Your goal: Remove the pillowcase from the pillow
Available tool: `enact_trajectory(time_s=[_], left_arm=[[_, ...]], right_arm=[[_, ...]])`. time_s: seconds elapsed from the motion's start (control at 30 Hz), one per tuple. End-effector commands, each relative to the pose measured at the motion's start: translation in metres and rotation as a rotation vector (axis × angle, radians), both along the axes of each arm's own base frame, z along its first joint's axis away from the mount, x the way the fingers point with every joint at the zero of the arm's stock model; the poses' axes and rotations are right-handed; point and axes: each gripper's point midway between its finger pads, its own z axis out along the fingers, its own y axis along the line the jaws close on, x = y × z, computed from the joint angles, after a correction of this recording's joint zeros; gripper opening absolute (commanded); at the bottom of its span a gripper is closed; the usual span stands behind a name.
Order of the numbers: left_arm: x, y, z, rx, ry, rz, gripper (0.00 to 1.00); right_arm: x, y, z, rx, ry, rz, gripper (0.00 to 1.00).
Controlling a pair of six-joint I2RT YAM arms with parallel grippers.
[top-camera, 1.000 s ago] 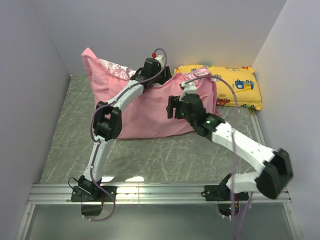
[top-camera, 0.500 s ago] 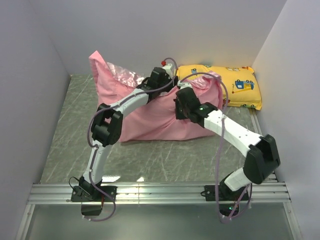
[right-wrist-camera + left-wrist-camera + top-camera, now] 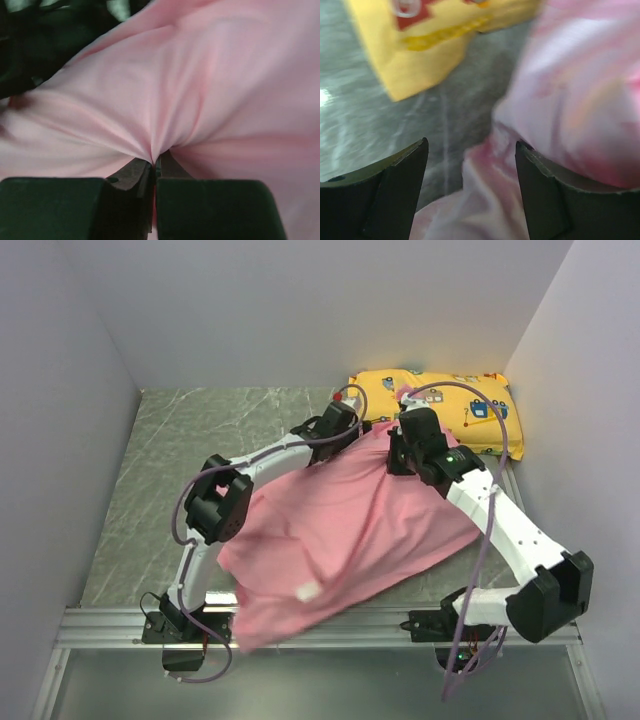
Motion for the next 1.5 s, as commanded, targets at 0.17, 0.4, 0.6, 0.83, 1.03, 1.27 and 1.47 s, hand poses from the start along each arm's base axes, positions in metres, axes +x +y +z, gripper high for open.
enact_trajectory(time_s=[0.17, 0.4, 0.6, 0.83, 1.03, 1.27, 1.47], left_arm=[[0.007, 0.027, 0.199, -0.234, -0.286, 0.145, 0.82], [-0.028, 0.118, 0.240, -0.186, -0.393, 0.341, 0.84], [-0.084, 0.176, 0.230, -0.198, -0.362, 0.427, 0.86], [-0.160, 0.194, 0.168, -0.158, -0.240, 0.355, 0.82], [-0.211, 0.216, 0.126, -0.172, -0.123, 0.316, 0.76], [-0.227, 0.220, 0.110, -0.167, -0.079, 0.280, 0.70], [-0.221, 0.214, 0.118, -0.163, -0.111, 0.258, 0.74]], right_arm=[[0.061, -0.017, -0.002, 0.014, -0.177, -0.157, 0.17], [0.047, -0.016, 0.008, 0.051, -0.187, -0.145, 0.50], [0.010, 0.011, 0.070, 0.109, -0.322, 0.024, 0.67], [-0.051, 0.087, 0.071, 0.074, -0.315, 0.413, 0.74], [-0.086, 0.131, 0.022, -0.015, -0.201, 0.655, 0.74], [-0.090, 0.152, -0.022, -0.133, -0.102, 0.731, 0.67], [-0.041, 0.161, -0.028, -0.090, -0.069, 0.595, 0.03]])
